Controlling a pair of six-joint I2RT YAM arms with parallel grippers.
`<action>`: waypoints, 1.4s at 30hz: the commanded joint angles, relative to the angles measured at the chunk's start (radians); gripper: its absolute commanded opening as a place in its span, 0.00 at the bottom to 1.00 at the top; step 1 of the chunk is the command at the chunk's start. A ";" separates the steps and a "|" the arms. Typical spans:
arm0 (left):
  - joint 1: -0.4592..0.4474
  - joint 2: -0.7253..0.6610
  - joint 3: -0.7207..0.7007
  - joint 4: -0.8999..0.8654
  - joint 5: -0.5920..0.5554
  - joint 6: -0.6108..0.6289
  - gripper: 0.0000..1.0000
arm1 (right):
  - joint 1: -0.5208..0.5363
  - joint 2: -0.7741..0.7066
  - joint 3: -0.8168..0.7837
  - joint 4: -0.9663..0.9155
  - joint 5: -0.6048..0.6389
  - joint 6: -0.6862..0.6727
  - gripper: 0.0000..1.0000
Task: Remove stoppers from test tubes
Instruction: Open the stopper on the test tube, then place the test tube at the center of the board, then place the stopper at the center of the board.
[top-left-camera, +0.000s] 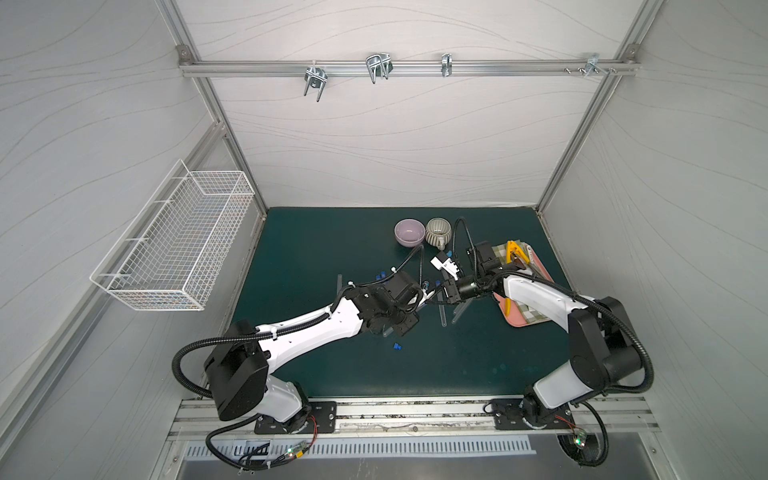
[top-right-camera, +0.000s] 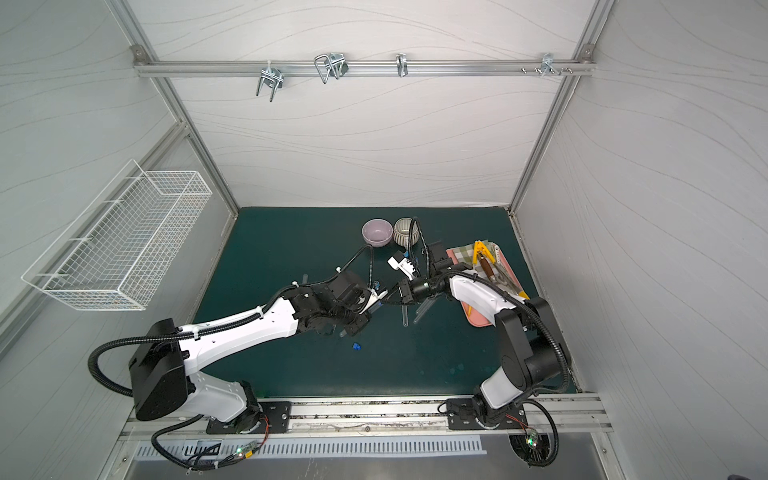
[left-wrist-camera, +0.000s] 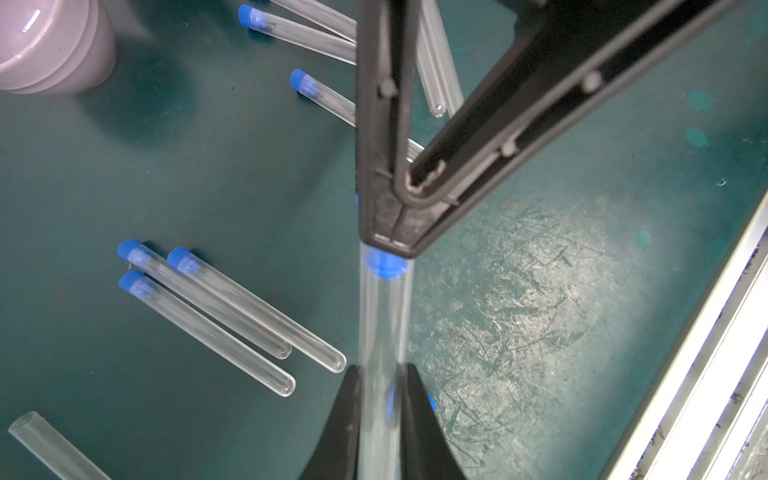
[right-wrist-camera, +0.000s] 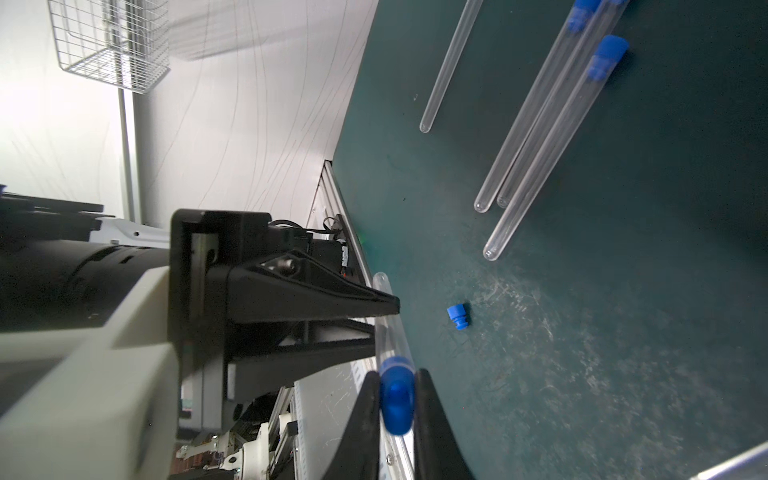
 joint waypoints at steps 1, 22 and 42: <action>0.010 0.022 -0.002 -0.134 -0.061 0.001 0.00 | -0.022 -0.043 0.039 -0.111 0.070 -0.082 0.00; 0.019 0.000 -0.007 -0.116 -0.077 -0.031 0.00 | -0.053 -0.064 0.017 -0.068 0.044 -0.034 0.00; 0.495 0.086 0.107 -0.157 0.030 -0.417 0.00 | 0.231 0.143 -0.030 -0.002 0.277 0.011 0.00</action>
